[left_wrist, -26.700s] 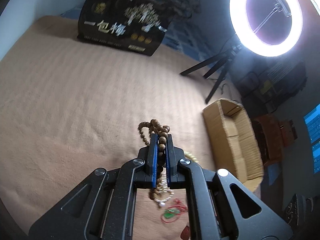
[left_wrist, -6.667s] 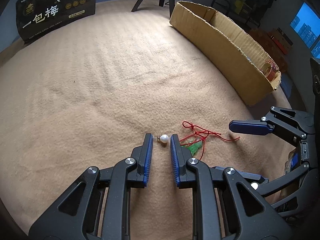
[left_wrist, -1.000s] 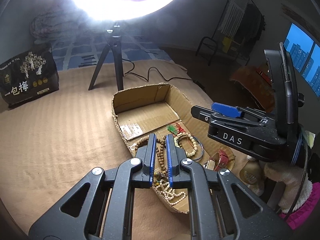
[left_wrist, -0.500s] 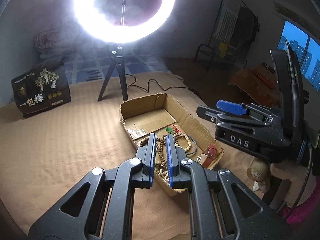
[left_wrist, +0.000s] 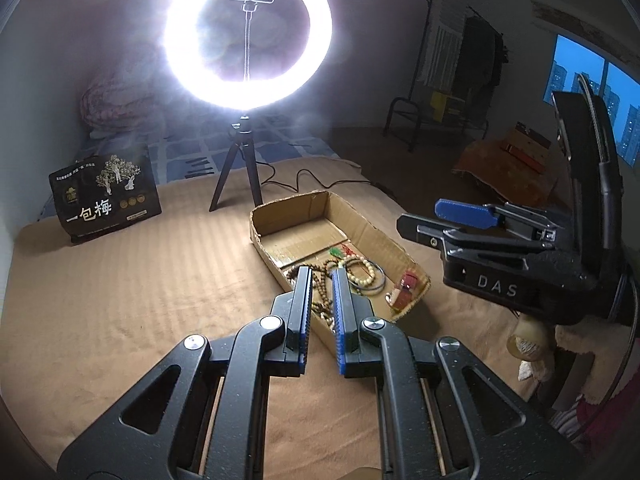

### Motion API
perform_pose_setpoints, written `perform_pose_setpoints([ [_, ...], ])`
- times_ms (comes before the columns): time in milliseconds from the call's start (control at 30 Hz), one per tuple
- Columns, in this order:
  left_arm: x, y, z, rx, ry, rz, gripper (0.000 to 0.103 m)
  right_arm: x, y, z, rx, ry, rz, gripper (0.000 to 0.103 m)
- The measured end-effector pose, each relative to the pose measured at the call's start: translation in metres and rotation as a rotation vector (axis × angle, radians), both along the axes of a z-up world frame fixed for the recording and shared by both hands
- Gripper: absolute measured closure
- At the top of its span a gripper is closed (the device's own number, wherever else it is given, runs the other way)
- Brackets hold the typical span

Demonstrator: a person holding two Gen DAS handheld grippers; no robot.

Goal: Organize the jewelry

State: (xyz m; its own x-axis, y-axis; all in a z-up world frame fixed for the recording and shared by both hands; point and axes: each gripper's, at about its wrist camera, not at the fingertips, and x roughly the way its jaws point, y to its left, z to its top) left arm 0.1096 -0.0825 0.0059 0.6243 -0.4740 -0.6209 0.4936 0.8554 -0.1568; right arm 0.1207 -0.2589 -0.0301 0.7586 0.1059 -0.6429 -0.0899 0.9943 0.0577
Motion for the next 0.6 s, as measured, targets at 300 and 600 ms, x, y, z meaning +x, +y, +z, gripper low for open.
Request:
perform_pose_setpoints([
  [300,-0.033,0.006,-0.003,0.034,-0.030,-0.024,0.034,-0.028,0.004,0.006,0.000,-0.045,-0.003,0.038],
  [600,-0.045,0.015,-0.006,0.080,-0.066,-0.006,0.021,-0.042,0.004,0.009,-0.008,-0.104,-0.056,0.023],
])
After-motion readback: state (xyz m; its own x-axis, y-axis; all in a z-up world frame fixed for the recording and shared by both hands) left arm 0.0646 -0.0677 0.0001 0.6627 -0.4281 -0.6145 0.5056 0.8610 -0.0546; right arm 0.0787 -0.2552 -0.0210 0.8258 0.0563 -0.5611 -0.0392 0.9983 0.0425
